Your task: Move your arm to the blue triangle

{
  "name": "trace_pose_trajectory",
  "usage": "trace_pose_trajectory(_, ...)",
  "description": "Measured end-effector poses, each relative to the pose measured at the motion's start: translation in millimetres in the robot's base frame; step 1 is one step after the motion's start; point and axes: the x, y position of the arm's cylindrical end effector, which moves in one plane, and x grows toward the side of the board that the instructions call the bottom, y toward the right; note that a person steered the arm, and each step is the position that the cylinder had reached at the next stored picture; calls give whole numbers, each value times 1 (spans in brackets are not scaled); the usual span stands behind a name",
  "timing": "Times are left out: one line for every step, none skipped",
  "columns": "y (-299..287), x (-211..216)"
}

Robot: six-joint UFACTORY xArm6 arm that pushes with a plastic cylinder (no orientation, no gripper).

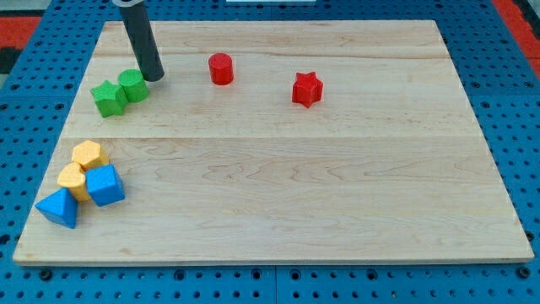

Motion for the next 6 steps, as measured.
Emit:
trace_pose_trajectory(24,17)
trace_pose_trajectory(22,36)
trace_pose_trajectory(-5,31)
trace_pose_trajectory(-9,29)
trace_pose_trajectory(15,30)
trace_pose_trajectory(74,53)
